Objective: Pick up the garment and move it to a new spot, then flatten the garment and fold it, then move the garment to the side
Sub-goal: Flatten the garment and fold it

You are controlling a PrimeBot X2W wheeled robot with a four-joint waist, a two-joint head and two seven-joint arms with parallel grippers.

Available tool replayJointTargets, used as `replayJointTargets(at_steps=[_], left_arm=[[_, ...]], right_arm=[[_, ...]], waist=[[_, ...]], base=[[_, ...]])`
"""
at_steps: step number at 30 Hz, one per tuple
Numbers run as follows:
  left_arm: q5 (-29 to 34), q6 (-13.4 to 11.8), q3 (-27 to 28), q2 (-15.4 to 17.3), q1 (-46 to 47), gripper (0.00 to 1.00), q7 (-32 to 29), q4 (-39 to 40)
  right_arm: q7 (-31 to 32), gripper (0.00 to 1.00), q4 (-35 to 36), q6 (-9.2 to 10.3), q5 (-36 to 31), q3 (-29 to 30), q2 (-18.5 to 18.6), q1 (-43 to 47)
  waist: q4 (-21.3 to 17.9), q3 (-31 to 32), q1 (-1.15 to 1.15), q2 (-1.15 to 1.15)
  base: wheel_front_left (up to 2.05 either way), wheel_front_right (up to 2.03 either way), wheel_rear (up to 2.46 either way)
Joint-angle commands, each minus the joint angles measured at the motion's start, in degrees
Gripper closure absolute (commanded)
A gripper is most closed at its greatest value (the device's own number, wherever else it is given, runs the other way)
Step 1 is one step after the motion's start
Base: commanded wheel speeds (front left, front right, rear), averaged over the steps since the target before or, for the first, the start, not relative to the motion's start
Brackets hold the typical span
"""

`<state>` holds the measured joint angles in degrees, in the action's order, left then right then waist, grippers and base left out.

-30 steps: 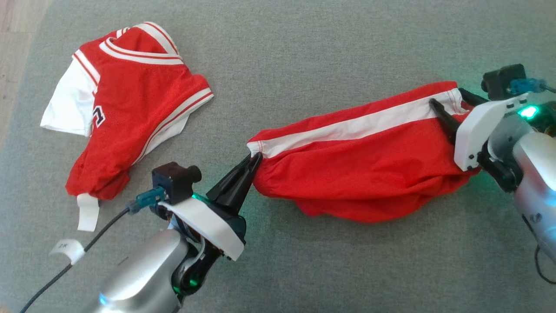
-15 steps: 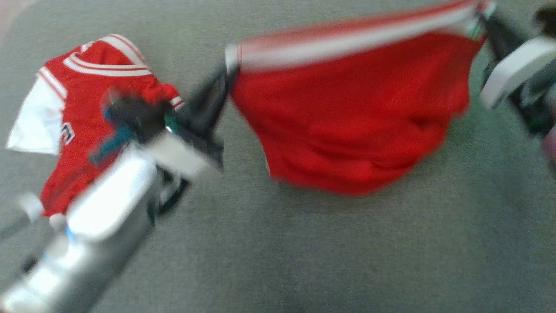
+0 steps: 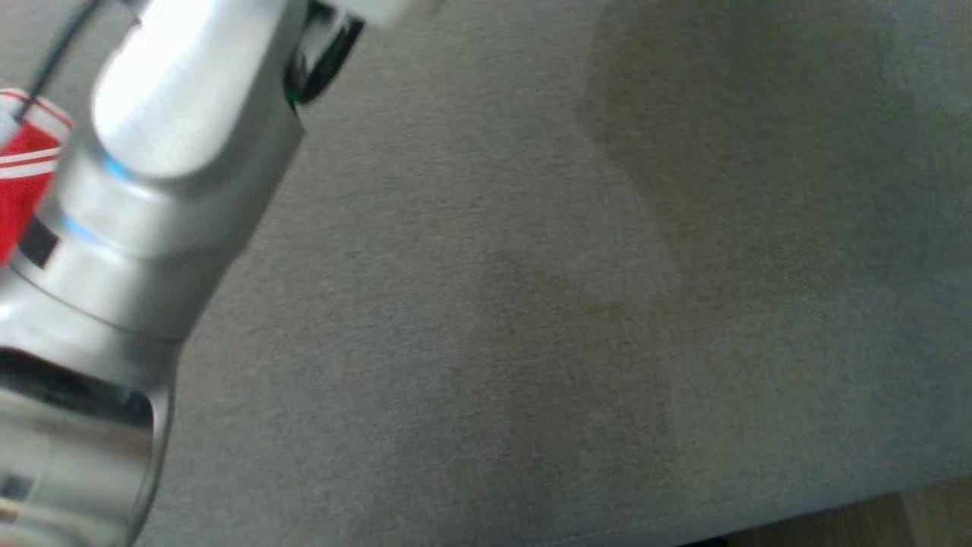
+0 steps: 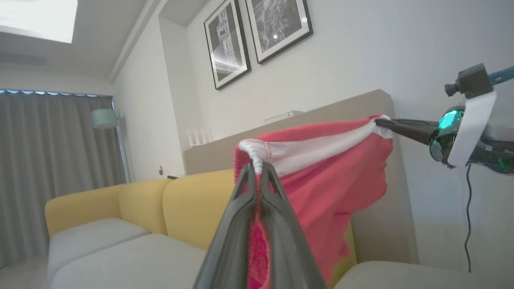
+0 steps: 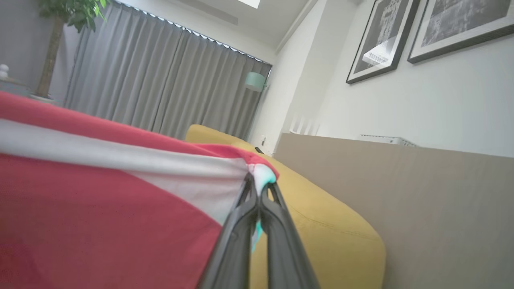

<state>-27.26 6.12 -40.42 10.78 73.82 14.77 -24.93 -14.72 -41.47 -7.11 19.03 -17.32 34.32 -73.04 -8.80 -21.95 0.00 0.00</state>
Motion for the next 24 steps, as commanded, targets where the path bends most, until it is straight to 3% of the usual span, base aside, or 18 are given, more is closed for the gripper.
replayJointTargets(at_steps=[1,5,16,20,24], left_arm=[[0.88,0.33,1.93,2.01,-0.93,1.00,0.20,1.09],[2.25,0.97,1.36,3.44,-10.37,1.00,0.21,2.53],[3.72,1.30,1.77,4.86,-49.63,1.00,0.22,11.01],[3.01,1.33,1.21,5.83,-57.22,1.00,0.22,13.47],[1.76,1.34,1.02,6.52,-60.76,1.00,0.22,15.63]], right_arm=[[-0.26,1.00,2.64,-0.37,-1.48,1.82,0.99,4.11],[-0.27,1.00,10.07,-0.37,-6.00,8.78,-1.63,17.67],[3.91,1.00,33.90,-0.37,-10.17,25.61,-14.35,61.65],[8.18,1.00,44.81,-0.37,-9.99,29.62,-17.01,75.58],[11.40,1.00,51.70,-0.37,-9.35,30.88,-18.09,80.81]], waist=[[-1.20,-0.86,0.00,0.00],[-2.19,-0.96,0.00,0.00],[-2.36,4.72,0.00,0.00],[-1.26,6.96,0.00,0.00],[-0.83,7.43,0.00,0.00]], base=[[0.00,0.00,0.00],[0.00,0.00,0.00],[0.00,0.00,0.00],[0.00,0.00,0.00],[0.00,0.00,0.00]])
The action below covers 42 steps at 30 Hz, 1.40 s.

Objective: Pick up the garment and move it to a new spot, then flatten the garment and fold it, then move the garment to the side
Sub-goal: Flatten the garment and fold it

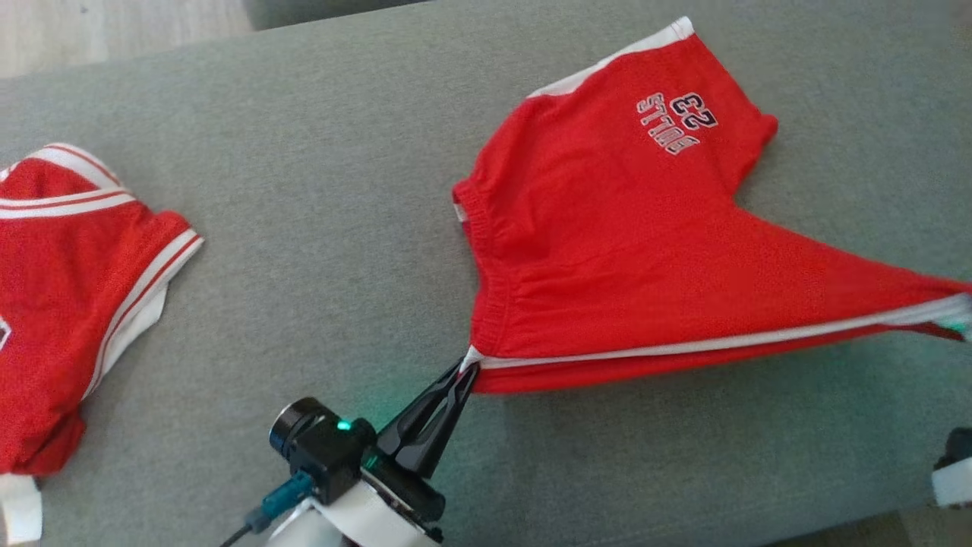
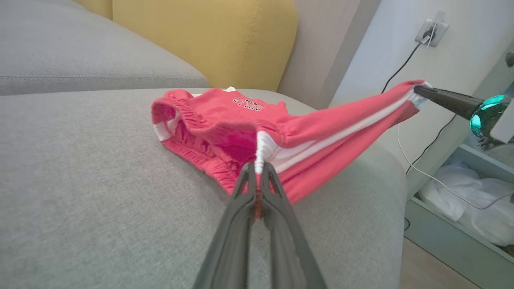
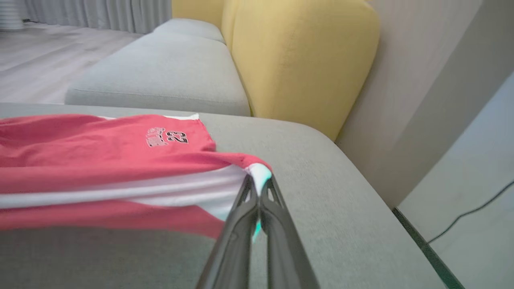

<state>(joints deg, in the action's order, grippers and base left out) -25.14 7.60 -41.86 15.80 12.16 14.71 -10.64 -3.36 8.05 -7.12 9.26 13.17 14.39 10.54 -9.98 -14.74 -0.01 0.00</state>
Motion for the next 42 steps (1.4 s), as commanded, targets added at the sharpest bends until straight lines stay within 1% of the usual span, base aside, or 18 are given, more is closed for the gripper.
replayJointTargets(at_steps=[1,3,6,10,14,15,16,19,22,27,33,34,35,36,37,38,41,42], left_arm=[[-0.75,-0.13,2.34,1.65,0.46,1.00,0.29,2.00],[-1.42,-0.13,2.75,1.27,0.92,1.00,0.29,3.48],[-2.00,-0.12,2.52,0.07,3.99,1.00,0.12,4.17],[-4.06,-0.12,2.68,-3.33,9.99,1.00,-0.55,2.06],[-5.30,-0.33,3.68,-6.63,16.28,1.00,-2.15,-2.75],[-5.75,-0.53,4.33,-8.05,19.37,1.00,-2.64,-5.46],[-6.00,-0.68,4.67,-8.64,20.84,1.00,-2.87,-6.89],[-6.15,-0.80,4.93,-9.91,25.04,1.00,-3.46,-10.79],[-7.72,-0.57,4.49,-11.13,28.57,1.00,-3.93,-13.86],[-9.53,-0.29,2.74,-12.15,33.68,1.00,-3.58,-18.50],[-10.47,-0.22,1.57,-12.64,37.93,1.00,-2.35,-24.22],[-10.51,-0.21,1.38,-12.69,38.38,1.00,-2.01,-24.99],[-10.57,-0.21,1.23,-12.73,38.74,1.00,-1.66,-25.66],[-10.66,-0.20,1.12,-12.76,38.99,1.00,-1.34,-26.23],[-10.87,-0.19,0.88,-12.82,39.19,0.11,-0.77,-27.19],[-10.78,-0.27,0.79,-12.84,39.19,0.00,-0.52,-27.61],[-9.99,-0.99,0.80,-12.87,38.35,0.00,0.06,-28.03],[-9.99,-0.99,0.80,-12.87,38.35,0.00,0.06,-28.03]], right_arm=[[1.09,1.00,3.76,-0.36,0.46,0.84,1.82,-2.27],[3.00,1.00,5.79,-0.36,-0.02,1.09,2.34,-2.74],[5.83,1.00,5.88,-0.36,-0.21,0.38,3.15,-6.14],[9.10,1.00,3.06,-0.36,-2.70,-0.67,5.47,-12.22],[11.39,1.00,-0.77,-0.36,-2.21,-3.29,7.58,-19.34],[12.28,1.00,-3.54,-0.36,-1.75,-5.20,9.08,-23.17],[12.38,1.00,-5.56,-0.36,-1.21,-6.23,9.95,-25.40],[12.40,1.00,-11.92,-0.36,-0.81,-9.91,12.04,-31.89],[11.20,1.00,-19.34,-0.36,-1.13,-12.92,14.35,-38.90],[9.70,1.00,-30.47,-0.36,-1.51,-18.27,15.62,-49.55],[7.22,1.00,-41.94,-0.36,-1.44,-24.76,15.11,-59.13],[6.68,0.88,-43.71,-0.36,-1.48,-25.59,14.80,-60.29],[6.01,0.69,-45.38,-0.36,-1.46,-26.30,14.40,-61.33],[5.11,0.40,-46.82,-0.36,-1.31,-26.92,13.97,-62.30],[2.97,0.00,-49.35,-0.36,-0.71,-28.20,13.01,-63.91],[1.82,0.00,-50.45,-0.36,-0.23,-28.74,12.46,-64.47],[-1.01,0.00,-53.13,-0.36,2.08,-30.44,10.97,-65.26],[-1.01,0.00,-53.13,-0.36,2.08,-30.44,10.97,-65.26]], waist=[[0.63,0.13,0.01,0.00],[1.49,-0.26,0.01,0.00],[3.06,-0.98,0.01,0.00],[5.25,-2.30,0.01,0.00],[6.81,-4.43,0.01,0.00],[7.38,-5.63,0.01,0.00],[7.58,-6.23,0.01,0.00],[8.06,-8.00,0.01,0.00],[8.50,-9.94,0.01,0.00],[8.86,-12.78,0.01,0.00],[8.87,-15.04,0.01,0.00],[8.84,-15.21,0.01,0.00],[8.78,-15.34,0.01,0.00],[8.72,-15.43,0.01,0.00],[8.55,-15.37,0.01,0.00],[8.44,-15.11,0.01,0.00],[8.11,-13.70,0.01,0.00],[8.11,-13.70,0.01,0.00]], base=[[0.00,0.00,0.00],[0.00,0.00,0.00],[0.00,0.00,0.00],[0.00,0.00,0.00],[0.00,0.00,0.00],[0.00,0.00,0.00],[0.00,0.00,0.00],[0.00,0.00,0.00],[0.00,0.00,0.00],[0.00,0.00,0.00],[0.00,0.00,0.00],[0.00,0.00,0.00],[0.00,0.00,0.00],[0.00,0.00,0.00],[0.00,0.00,0.00],[0.00,0.00,0.00],[0.00,0.00,0.00],[0.00,0.00,0.00]])
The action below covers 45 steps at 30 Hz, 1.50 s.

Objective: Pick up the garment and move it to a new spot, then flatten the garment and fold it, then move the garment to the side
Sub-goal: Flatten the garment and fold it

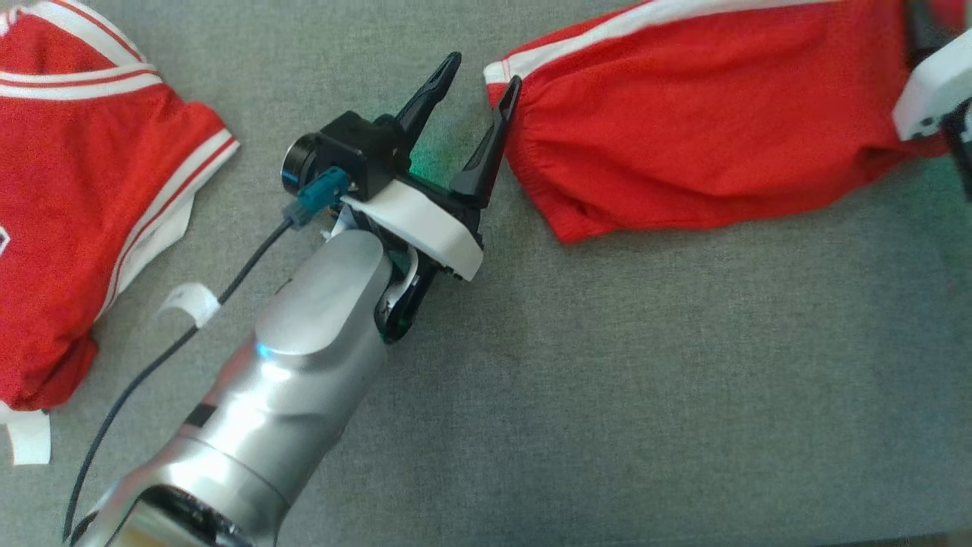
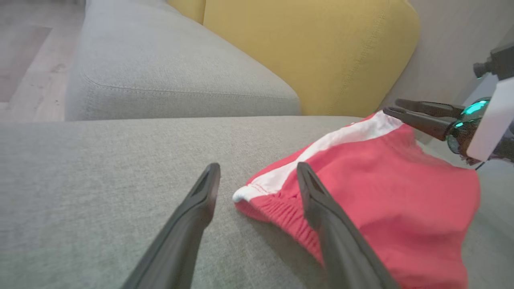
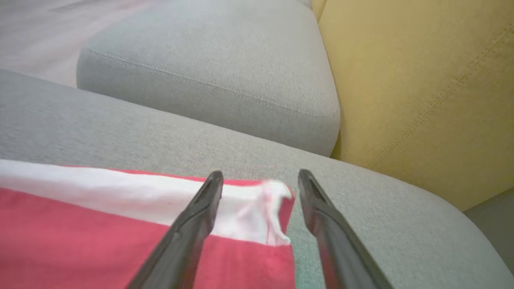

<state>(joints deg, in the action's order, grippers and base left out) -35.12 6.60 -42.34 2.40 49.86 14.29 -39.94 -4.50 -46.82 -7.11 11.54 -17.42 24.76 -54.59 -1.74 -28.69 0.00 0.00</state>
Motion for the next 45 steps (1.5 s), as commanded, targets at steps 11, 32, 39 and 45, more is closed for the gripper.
replayJointTargets(at_steps=[11,32,39,45], left_arm=[[13.82,-9.88,13.08,1.31,-15.77,0.00,0.70,22.20],[22.85,-12.33,18.64,0.49,-35.36,0.00,0.71,46.44],[23.26,-11.83,18.89,0.48,-35.40,0.00,0.71,46.45],[23.79,-11.48,19.39,0.48,-35.64,0.00,0.71,46.21]], right_arm=[[-3.22,0.00,-1.68,-0.37,7.77,-3.85,1.22,2.84],[9.19,1.00,-17.72,-0.37,20.66,1.52,4.81,7.77],[8.65,1.00,-14.24,-0.37,23.71,-0.06,5.82,7.77],[6.87,1.00,-13.42,-0.37,23.67,-1.09,8.86,8.26]], waist=[[0.86,6.79,0.00,0.00],[11.29,5.84,0.00,0.00],[7.69,6.45,0.00,0.00],[4.18,7.41,0.00,0.00]], base=[[0.00,0.00,0.00],[0.00,0.00,0.00],[0.00,0.00,0.00],[0.00,0.00,0.00]])
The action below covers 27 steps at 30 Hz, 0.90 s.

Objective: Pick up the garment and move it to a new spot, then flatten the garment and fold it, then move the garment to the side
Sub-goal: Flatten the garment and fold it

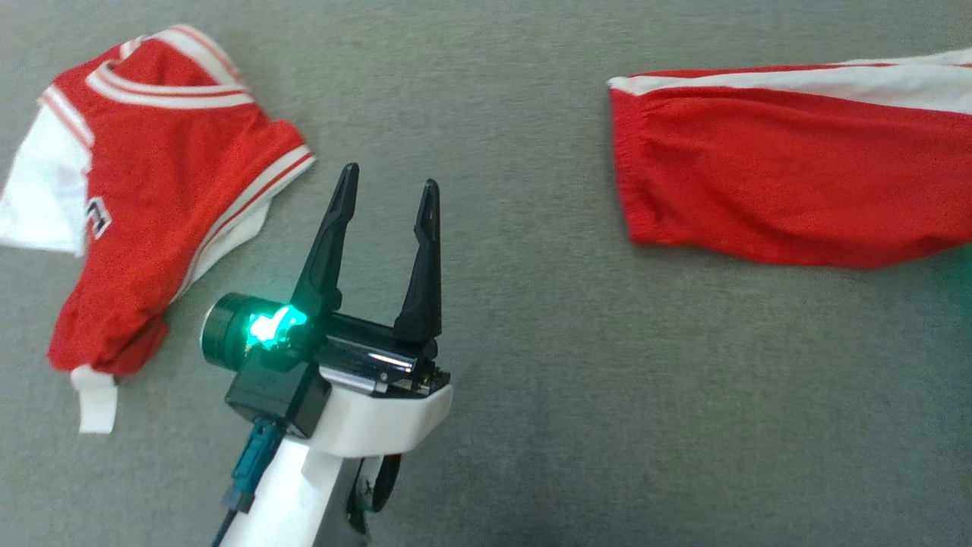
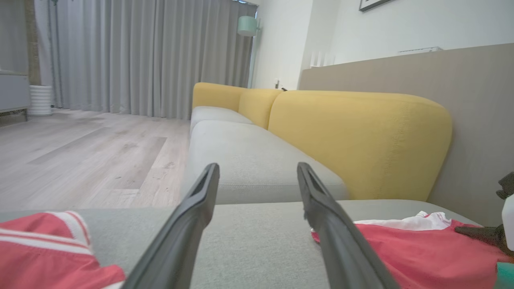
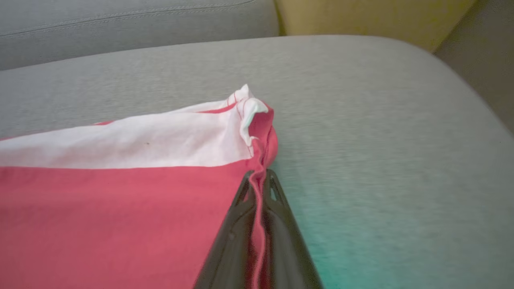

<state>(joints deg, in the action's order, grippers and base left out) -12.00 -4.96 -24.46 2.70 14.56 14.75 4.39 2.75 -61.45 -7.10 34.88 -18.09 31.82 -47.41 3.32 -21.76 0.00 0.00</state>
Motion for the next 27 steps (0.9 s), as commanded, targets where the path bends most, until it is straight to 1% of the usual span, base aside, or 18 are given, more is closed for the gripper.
replayJointTargets(at_steps=[1,6,11,17,18,21,27], left_arm=[[0.86,0.19,1.64,0.19,-0.37,0.00,0.25,1.79],[1.53,0.53,2.10,0.18,-0.48,0.00,0.25,1.62],[1.39,0.63,2.47,0.18,-0.67,0.00,0.25,1.23],[1.02,0.60,2.09,0.18,-1.32,0.00,0.25,0.40],[0.93,0.65,2.01,0.18,-1.45,0.00,0.25,0.13],[0.59,0.58,1.82,0.18,-1.52,0.00,0.25,-0.05],[0.11,0.76,0.93,0.18,-1.25,0.00,0.25,-0.52]], right_arm=[[-0.76,1.00,1.26,-0.39,0.04,-0.62,2.49,1.12],[-3.11,1.00,1.87,-0.39,-0.88,-0.70,5.85,0.93],[-3.78,1.00,6.46,-0.39,-0.17,-1.33,5.48,-0.13],[-2.25,1.00,17.54,-0.39,-0.01,-3.01,2.21,-0.37],[-1.26,1.00,22.19,-0.39,0.07,-3.17,1.01,0.40],[0.96,1.00,28.46,-0.39,-0.43,-2.96,-0.71,2.48],[5.98,1.00,39.00,-0.39,-2.25,-3.40,-6.23,8.05]], waist=[[-1.53,0.65,0.00,0.00],[-3.92,1.21,0.00,0.00],[-5.38,1.93,0.00,0.00],[-6.03,3.59,0.00,0.00],[-5.94,4.02,0.00,0.00],[-5.46,4.46,0.00,0.00],[-4.17,4.44,0.00,0.00]], base=[[0.00,0.00,0.00],[0.00,0.00,0.00],[0.00,0.00,0.00],[0.00,0.00,0.00],[0.00,0.00,0.00],[0.00,0.00,0.00],[0.00,0.00,0.00]])
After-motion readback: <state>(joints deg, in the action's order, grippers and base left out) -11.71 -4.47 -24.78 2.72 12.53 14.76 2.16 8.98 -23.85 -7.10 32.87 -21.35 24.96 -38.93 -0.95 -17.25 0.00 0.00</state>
